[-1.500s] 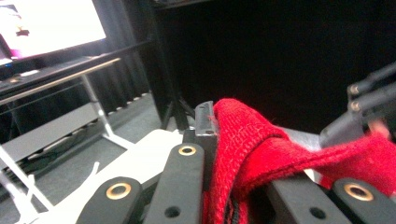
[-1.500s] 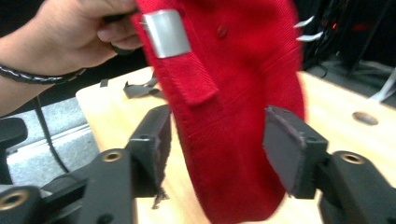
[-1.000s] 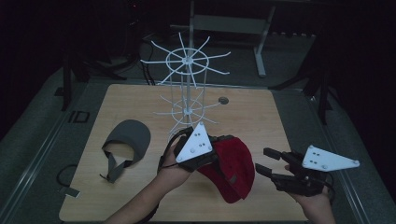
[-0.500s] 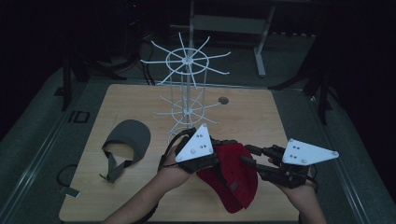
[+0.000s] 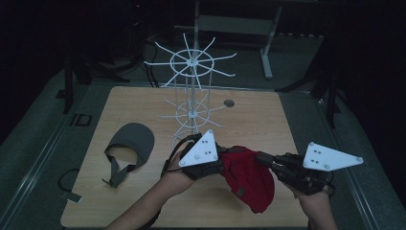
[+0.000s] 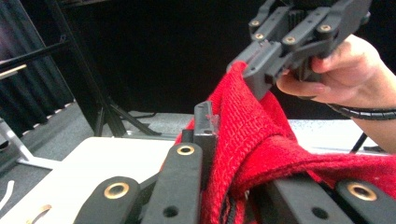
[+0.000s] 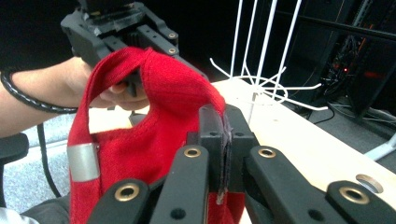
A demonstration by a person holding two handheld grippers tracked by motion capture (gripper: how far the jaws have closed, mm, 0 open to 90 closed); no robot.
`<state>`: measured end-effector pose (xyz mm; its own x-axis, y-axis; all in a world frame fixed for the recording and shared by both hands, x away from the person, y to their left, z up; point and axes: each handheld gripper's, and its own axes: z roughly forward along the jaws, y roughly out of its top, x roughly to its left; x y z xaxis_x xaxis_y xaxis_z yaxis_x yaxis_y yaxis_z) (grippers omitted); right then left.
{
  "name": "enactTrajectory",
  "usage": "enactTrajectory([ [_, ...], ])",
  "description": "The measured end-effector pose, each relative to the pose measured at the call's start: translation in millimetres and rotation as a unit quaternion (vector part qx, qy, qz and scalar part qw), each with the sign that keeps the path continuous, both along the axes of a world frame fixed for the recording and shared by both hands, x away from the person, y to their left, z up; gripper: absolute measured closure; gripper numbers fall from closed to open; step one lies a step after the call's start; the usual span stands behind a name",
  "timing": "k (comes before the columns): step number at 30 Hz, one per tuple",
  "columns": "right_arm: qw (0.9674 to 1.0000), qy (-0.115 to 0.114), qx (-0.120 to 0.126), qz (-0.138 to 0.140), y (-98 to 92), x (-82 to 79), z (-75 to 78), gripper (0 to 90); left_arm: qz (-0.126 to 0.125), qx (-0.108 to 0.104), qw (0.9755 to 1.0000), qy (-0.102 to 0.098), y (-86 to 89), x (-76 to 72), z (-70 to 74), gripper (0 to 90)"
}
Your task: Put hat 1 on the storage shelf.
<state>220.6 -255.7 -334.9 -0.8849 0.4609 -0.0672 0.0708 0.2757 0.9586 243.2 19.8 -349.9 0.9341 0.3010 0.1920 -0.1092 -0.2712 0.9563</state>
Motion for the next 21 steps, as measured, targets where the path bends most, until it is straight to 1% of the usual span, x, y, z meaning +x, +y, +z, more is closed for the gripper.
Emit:
enactTrajectory([
  [2,1.0,-0.001,0.001,-0.003,-1.0,-0.5,1.0,88.7,-0.001,0.001,1.0,0.003,1.0,0.4,-0.8,77.6],
  [3,1.0,-0.001,0.001,-0.002,-1.6,-0.8,1.5,88.7,0.003,0.003,1.0,0.003,1.7,0.7,-1.4,73.3],
  [4,1.0,-0.003,0.002,-0.005,-2.5,-1.1,2.0,88.8,0.0,0.004,1.0,0.004,2.7,1.1,-2.1,69.7],
  [5,1.0,-0.002,0.003,-0.006,-3.5,-1.1,2.7,88.7,-0.002,0.004,1.0,0.003,3.7,0.9,-2.9,67.3],
  [7,0.9999,-0.003,0.005,-0.011,-5.1,-1.3,4.1,88.7,0.005,0.009,0.9999,0.004,5.1,0.6,-3.8,62.6],
  [8,0.9999,-0.003,0.005,-0.012,-6.1,-1.1,4.9,88.7,0.005,0.008,1.0,0.003,6.3,0.5,-4.4,60.8],
  [10,0.9998,-0.002,0.011,-0.013,-8.3,-0.9,6.3,88.7,0.007,0.005,1.0,0.004,7.5,0.4,-5.0,59.2],
  [14,0.9999,-0.005,0.002,-0.016,-6.2,-1.1,6.5,88.7,0.009,0.007,0.9999,0.005,10.8,-0.7,-7.9,56.6],
  [15,0.9998,-0.004,0.003,-0.018,-6.3,-0.8,6.2,88.8,0.011,0.006,0.9999,0.005,12.0,-1.0,-8.7,55.6],
  [16,0.9999,0.0,0.004,-0.016,-6.2,0.0,5.8,88.7,0.015,0.009,0.9998,0.005,13.4,-1.3,-9.2,53.7],
  [18,0.9997,0.0,0.005,-0.022,-6.8,0.1,5.6,88.8,0.024,0.007,0.9997,0.006,17.7,-1.3,-10.6,50.8],
  [21,0.9997,0.0,0.009,-0.022,-9.3,-0.2,7.0,88.7,0.036,0.001,0.9993,0.009,24.5,-0.8,-11.8,50.7],
])
